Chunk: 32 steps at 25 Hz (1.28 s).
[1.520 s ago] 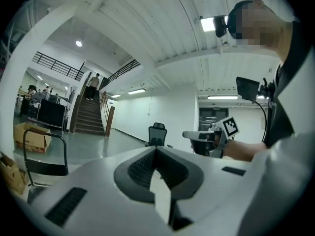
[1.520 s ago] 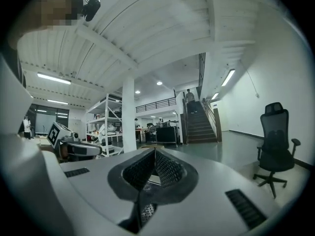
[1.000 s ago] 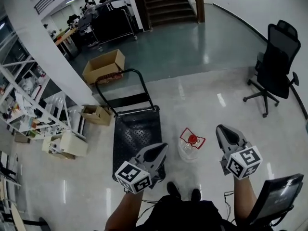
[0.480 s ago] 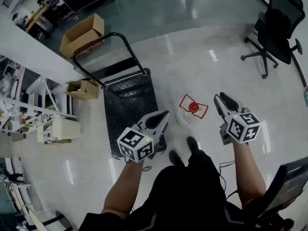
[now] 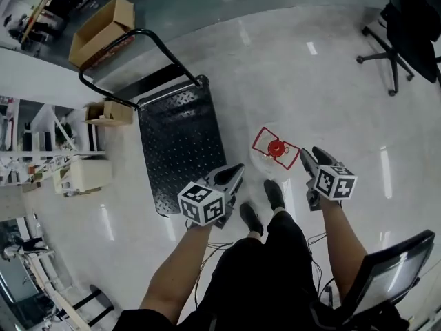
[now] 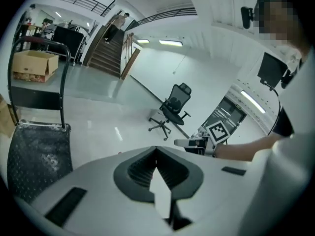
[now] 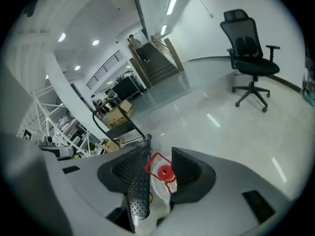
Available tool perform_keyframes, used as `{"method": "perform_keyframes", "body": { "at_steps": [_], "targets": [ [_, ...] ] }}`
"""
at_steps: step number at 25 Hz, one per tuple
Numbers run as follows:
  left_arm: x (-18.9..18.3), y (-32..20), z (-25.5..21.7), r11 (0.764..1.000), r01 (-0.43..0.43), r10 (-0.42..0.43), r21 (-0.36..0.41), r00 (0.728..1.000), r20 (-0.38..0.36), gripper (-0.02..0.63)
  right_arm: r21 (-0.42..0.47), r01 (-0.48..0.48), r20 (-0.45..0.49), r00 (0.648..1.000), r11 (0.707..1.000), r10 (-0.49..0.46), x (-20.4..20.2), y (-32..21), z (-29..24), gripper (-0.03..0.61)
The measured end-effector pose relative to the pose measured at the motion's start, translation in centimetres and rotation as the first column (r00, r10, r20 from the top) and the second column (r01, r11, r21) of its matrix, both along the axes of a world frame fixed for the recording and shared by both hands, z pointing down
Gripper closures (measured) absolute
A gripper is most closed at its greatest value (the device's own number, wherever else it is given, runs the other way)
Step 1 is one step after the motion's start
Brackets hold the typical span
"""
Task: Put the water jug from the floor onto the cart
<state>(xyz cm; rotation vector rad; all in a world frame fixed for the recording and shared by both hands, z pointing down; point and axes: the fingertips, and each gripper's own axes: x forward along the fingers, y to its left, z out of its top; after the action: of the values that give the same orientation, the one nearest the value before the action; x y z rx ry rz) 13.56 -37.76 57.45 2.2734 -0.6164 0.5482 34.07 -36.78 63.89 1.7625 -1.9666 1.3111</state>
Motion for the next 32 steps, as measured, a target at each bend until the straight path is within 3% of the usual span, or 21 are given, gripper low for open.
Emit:
{"method": "perform_keyframes", "body": {
  "at_steps": [7, 13, 21, 25, 27, 32],
  "targets": [
    [0.0, 2.2, 11.4, 0.972, 0.015, 0.01, -0.232, 0.995, 0.103, 0.612, -0.249, -0.049, 0.048, 0.997, 0.967, 0.063, -0.1, 2.4, 13.1, 0.374],
    [-0.6, 4.1, 17.1, 0.937, 0.044, 0.007, -0.348, 0.989, 0.145, 0.612, -0.346, -0.088, 0.071, 0.99, 0.934, 0.12, -0.2, 3.5, 19.4, 0.375],
    [-1.3, 5.3, 21.0, 0.905, 0.066, 0.015, -0.421, 0.982, 0.186, 0.612, -0.392, -0.128, 0.141, 0.97, 0.911, 0.197, -1.2, 3.7, 23.3, 0.376],
    [-1.9, 6.3, 21.0, 0.891, 0.085, 0.002, -0.447, 0.981, 0.192, 0.612, -0.418, -0.097, 0.151, 0.973, 0.903, 0.174, -1.7, 3.5, 24.6, 0.382],
    [-1.9, 6.2, 20.8, 0.884, 0.117, -0.033, -0.453, 0.981, 0.189, 0.612, -0.419, -0.1, 0.148, 0.973, 0.902, 0.177, -1.4, 3.5, 24.8, 0.46],
    [-1.5, 6.2, 19.3, 0.894, 0.116, -0.049, -0.433, 0.985, 0.163, 0.612, -0.385, -0.154, 0.217, 0.944, 0.91, 0.251, -1.1, 2.2, 23.8, 0.502]
  ]
}}
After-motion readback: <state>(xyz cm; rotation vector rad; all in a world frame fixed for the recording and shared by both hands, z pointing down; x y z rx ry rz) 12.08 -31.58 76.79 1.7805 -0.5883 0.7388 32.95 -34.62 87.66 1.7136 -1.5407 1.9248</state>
